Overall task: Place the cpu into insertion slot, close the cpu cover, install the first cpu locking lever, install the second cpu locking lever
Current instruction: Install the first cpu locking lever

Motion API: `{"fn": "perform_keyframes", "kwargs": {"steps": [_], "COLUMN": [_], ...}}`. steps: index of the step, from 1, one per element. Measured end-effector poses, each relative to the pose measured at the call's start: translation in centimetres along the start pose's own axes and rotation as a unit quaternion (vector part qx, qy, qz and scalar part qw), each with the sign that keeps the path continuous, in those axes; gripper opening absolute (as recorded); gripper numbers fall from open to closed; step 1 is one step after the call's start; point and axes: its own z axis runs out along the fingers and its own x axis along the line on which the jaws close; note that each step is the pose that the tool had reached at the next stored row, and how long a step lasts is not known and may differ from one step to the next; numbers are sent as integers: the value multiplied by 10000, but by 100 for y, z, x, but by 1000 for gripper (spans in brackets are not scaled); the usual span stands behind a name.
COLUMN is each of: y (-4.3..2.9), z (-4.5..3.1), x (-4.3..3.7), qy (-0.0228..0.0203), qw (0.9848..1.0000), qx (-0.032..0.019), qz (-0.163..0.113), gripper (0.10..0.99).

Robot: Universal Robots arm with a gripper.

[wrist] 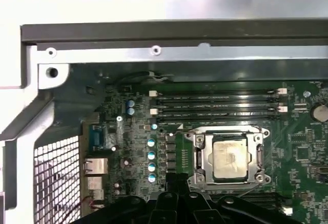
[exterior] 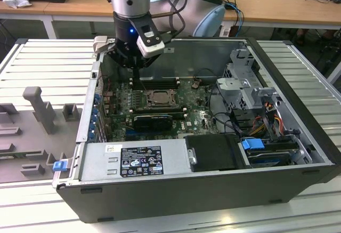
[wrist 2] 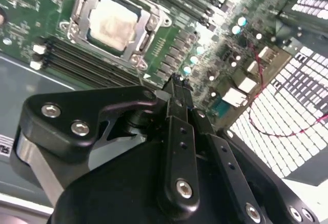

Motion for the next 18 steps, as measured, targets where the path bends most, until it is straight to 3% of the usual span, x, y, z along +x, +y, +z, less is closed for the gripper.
{"fn": "perform_keyframes", "kwargs": {"steps": [5,13,18], "y": [20,99,197], "z": [37,144,190], "x": [90,101,105], "qy": [1,8,9], "qw": [10000,9998,9997], "qx": [0,-3,-6], "qz": [-13,-216,-249], "gripper": [106,106,106]}}
